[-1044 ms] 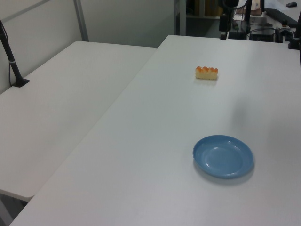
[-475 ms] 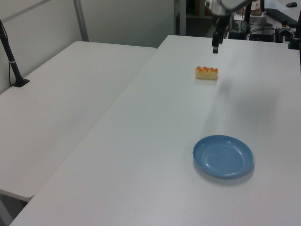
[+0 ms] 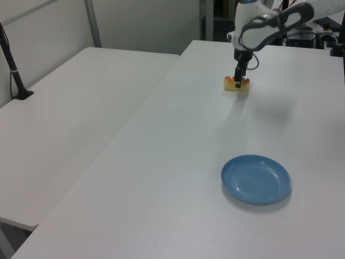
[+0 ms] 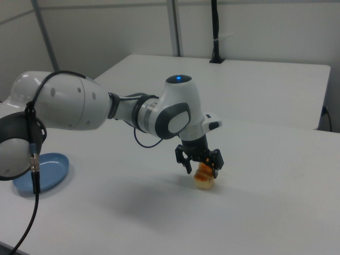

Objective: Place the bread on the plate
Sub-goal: 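Move the open gripper over the glazed bread roll and lower it, then close the gripper on the glazed bread roll, then lift the bread roll and carry it toward the blue plate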

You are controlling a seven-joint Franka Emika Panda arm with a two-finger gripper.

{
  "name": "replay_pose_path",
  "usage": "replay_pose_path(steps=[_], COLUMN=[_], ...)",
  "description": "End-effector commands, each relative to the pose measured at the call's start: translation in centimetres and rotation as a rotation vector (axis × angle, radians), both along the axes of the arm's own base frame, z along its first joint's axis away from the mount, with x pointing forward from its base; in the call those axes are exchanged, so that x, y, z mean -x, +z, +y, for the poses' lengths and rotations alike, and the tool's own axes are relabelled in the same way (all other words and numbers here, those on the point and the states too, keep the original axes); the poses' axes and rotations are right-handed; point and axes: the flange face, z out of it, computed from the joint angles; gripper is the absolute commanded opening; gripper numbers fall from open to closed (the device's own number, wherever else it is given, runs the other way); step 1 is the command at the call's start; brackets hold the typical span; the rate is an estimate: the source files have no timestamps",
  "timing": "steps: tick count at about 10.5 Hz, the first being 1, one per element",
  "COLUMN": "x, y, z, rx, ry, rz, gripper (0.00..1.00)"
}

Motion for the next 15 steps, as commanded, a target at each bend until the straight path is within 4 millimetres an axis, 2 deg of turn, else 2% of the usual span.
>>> replay_pose_path(steps=[1,3,4,5,7,9,10,12,13,15], x=[-0.6,-1.0,-1.3,-1.6,-2.7,-2.0,-0.9,2.5,4.5,8.6], y=[-1.3,-0.9,-0.6,0.3,1.6,4.9,7.2,10.7,10.7,8.9], z=[0.2,0.4,1.4,2.9,10.0,18.1,22.1,29.4,33.9,40.9], rx=[0.002,-0.001,-0.006,-0.010,-0.020,-0.034,-0.036,-0.039,-0.040,-0.022], ry=[-0.023,-0.049,-0.050,-0.056,-0.022,0.007,0.043,0.124,0.150,0.170], rz=[-0.015,-0.049,-0.055,-0.066,-0.075,-0.043,-0.002,0.068,0.083,0.117], gripper=[0.91,0.41,0.30,0.30,0.30,0.30,0.30,0.31,0.31,0.30])
